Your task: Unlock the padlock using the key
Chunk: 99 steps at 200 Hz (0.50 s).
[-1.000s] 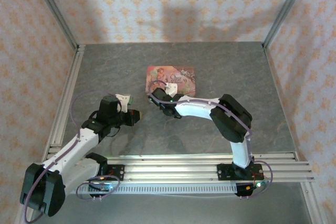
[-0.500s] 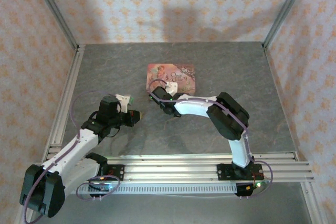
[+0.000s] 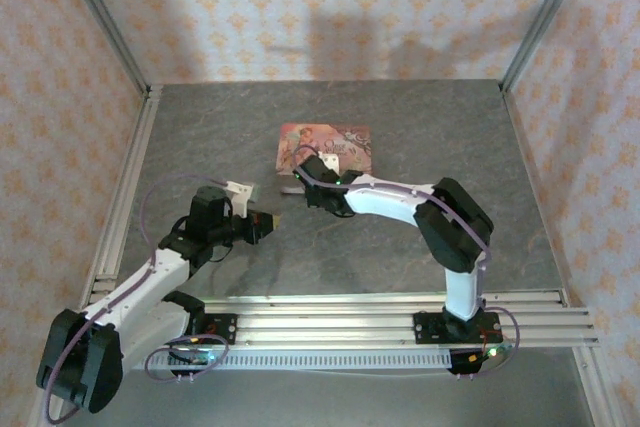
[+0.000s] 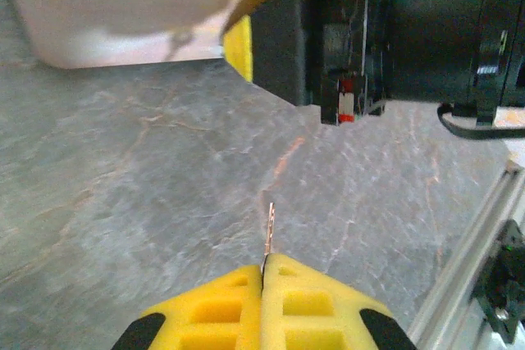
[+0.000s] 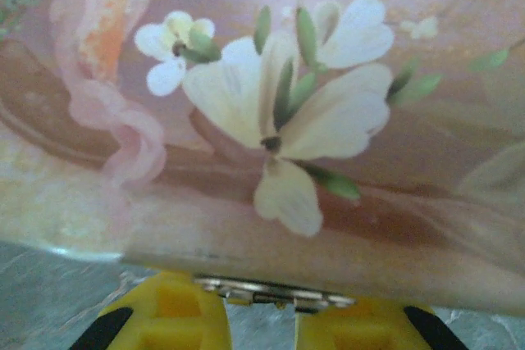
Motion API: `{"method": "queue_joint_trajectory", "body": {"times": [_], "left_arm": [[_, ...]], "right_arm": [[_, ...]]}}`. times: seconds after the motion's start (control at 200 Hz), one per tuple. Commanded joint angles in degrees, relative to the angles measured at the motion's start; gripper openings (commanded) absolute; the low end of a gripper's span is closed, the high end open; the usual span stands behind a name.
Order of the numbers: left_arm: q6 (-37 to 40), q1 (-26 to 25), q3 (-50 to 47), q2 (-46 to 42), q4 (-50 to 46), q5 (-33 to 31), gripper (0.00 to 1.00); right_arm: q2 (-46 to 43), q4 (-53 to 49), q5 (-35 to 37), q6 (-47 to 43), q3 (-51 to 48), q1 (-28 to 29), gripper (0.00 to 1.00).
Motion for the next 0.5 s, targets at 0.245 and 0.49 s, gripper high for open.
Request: {"method": "queue_joint_trajectory", "body": {"times": [0.245,0.49], "left_arm": [[-1.04,-1.92,-0.29,10.67,21.99,5.27,0.00],[-0.90,-1.82,-3.35,16.13,34.69,3.85,0.00]], "right_arm": [[-5.01,-3.03,-16.07,1.06,0.68,-3.81,0.00],[-5.20,-3.04,-25.85,2.33,0.64,-6.40,0.00]]}}
